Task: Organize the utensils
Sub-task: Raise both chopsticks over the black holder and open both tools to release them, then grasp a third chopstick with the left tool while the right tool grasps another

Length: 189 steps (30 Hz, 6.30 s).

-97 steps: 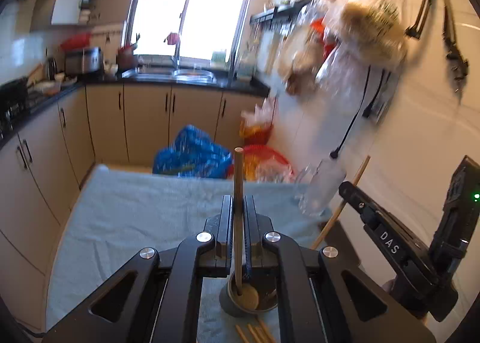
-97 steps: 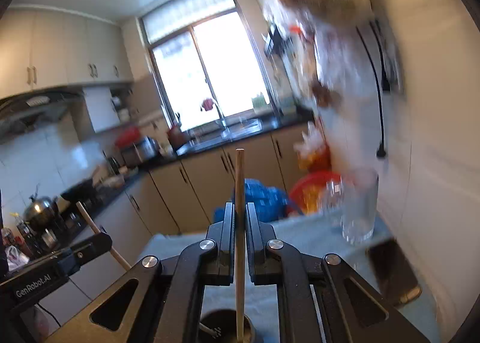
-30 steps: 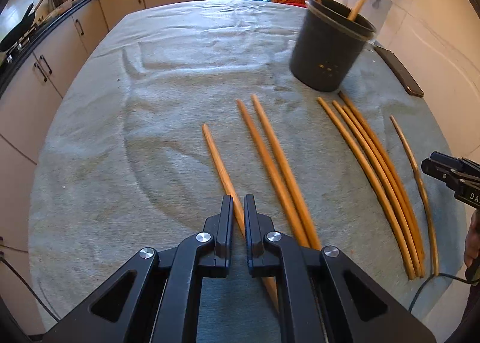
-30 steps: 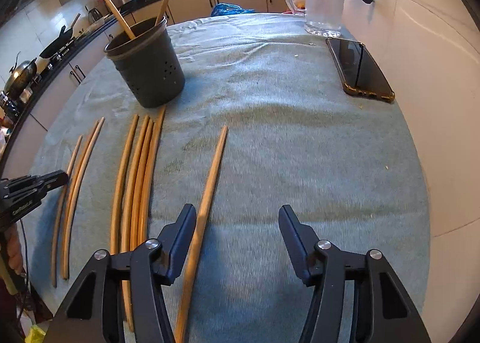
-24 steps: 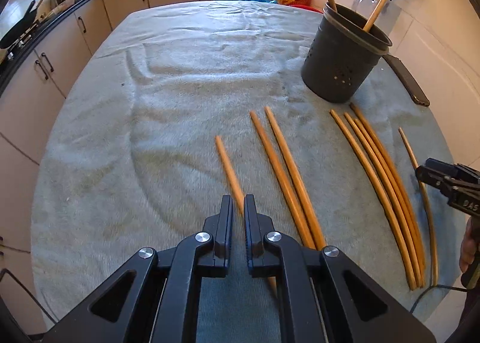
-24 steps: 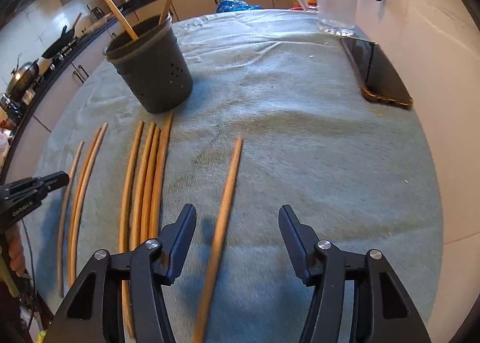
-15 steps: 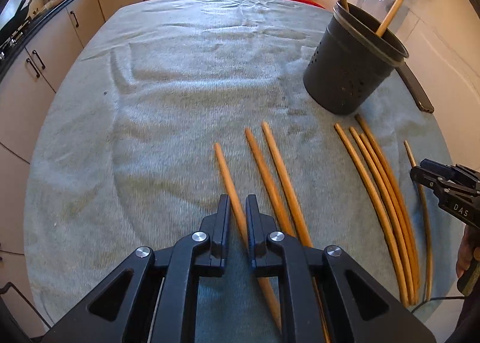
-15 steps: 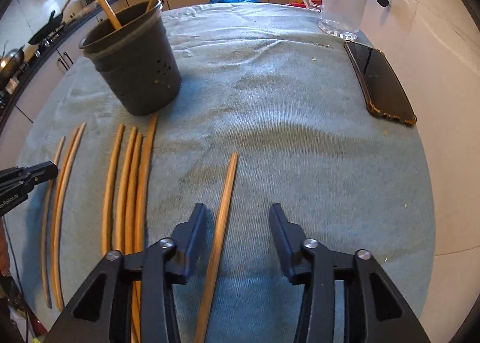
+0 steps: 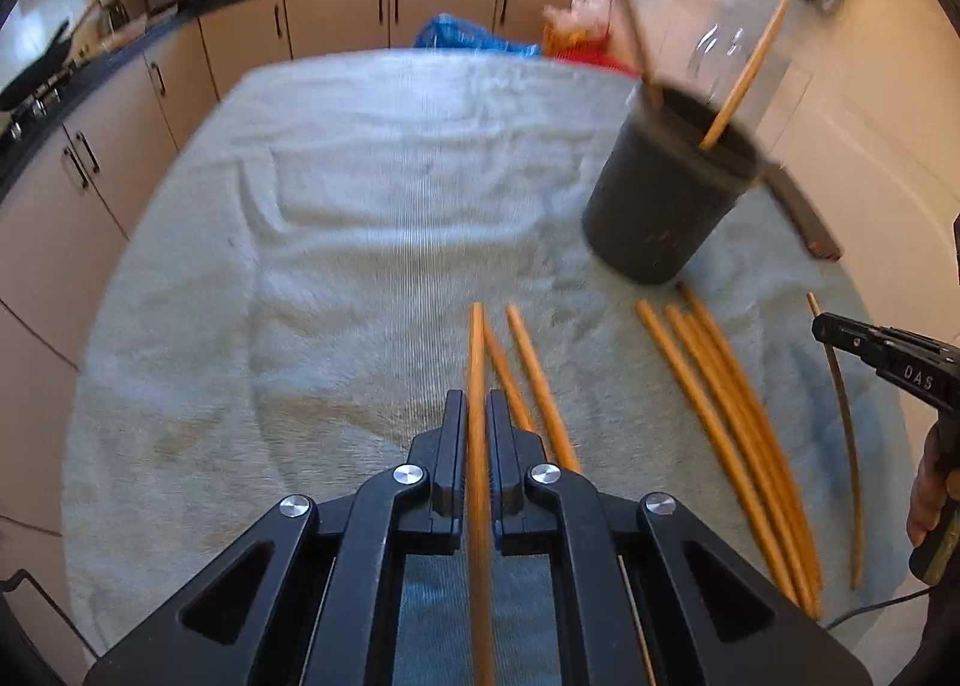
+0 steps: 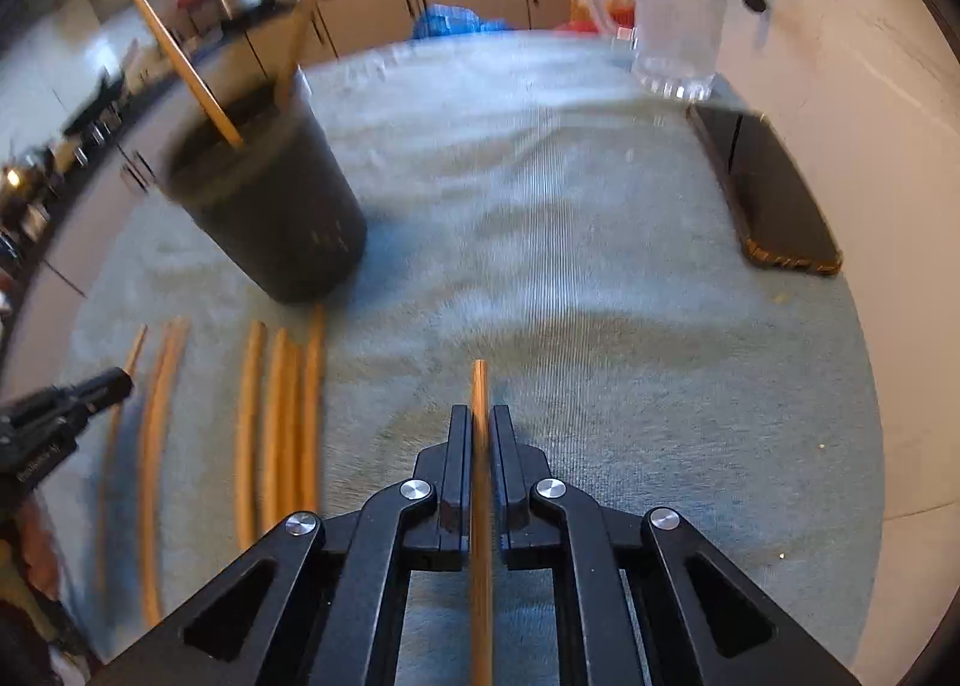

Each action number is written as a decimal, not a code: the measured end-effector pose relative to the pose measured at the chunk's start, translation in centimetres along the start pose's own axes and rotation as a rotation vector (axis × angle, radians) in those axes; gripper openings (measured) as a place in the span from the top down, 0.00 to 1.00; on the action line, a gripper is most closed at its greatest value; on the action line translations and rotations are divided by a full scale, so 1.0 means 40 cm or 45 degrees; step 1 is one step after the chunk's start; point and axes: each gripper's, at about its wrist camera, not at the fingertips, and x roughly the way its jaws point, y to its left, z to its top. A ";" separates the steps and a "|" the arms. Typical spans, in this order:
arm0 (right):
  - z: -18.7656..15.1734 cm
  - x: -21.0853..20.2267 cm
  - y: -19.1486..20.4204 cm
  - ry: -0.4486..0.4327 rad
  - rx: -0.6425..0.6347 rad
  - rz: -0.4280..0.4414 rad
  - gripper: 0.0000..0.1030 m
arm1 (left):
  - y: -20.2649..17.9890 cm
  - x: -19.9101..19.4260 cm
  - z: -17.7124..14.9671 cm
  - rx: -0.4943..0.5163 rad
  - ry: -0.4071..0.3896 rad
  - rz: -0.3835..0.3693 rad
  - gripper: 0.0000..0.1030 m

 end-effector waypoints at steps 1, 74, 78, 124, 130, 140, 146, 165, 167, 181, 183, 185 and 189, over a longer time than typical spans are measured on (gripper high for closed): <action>-0.001 -0.025 0.000 -0.035 0.005 0.016 0.94 | -0.004 -0.021 0.000 0.010 -0.030 0.003 0.94; 0.349 -0.135 0.081 -0.609 0.227 0.139 0.91 | -0.147 -0.145 0.417 -0.067 -0.435 -0.166 0.94; 0.343 -0.140 0.061 -0.608 0.261 0.151 0.65 | -0.135 -0.186 0.397 -0.058 -0.466 -0.162 0.87; -0.216 -0.053 0.079 -0.076 -0.219 0.050 0.39 | -0.022 0.045 -0.094 -0.157 0.031 -0.094 0.87; -0.187 -0.013 0.083 -0.063 -0.183 0.066 0.39 | -0.018 0.063 -0.084 -0.138 0.023 -0.059 1.00; -0.115 0.038 0.132 -0.049 -0.208 0.063 0.51 | -0.028 0.043 -0.066 -0.149 0.001 -0.166 1.00; -0.090 0.078 0.170 -0.022 -0.248 -0.008 0.59 | -0.037 0.068 -0.057 -0.119 0.022 -0.121 0.99; -0.073 0.082 0.089 0.058 -0.114 -0.086 0.92 | 0.008 0.072 -0.053 -0.028 0.088 -0.011 0.94; -0.091 0.062 0.060 0.076 -0.104 -0.086 0.92 | 0.025 0.059 -0.067 0.000 0.103 -0.003 0.94; -0.038 0.080 0.030 0.212 -0.087 -0.147 0.77 | 0.049 0.101 -0.018 -0.058 0.220 -0.033 0.91; -0.019 0.094 0.038 0.235 -0.102 -0.174 0.77 | 0.054 0.108 -0.010 -0.067 0.222 -0.045 0.91; -0.007 0.102 0.041 0.237 -0.107 -0.182 0.77 | 0.051 0.110 -0.010 -0.070 0.212 -0.055 0.91; -0.009 0.104 0.055 0.185 -0.125 -0.171 0.93 | 0.048 0.105 -0.025 -0.045 0.149 -0.035 0.93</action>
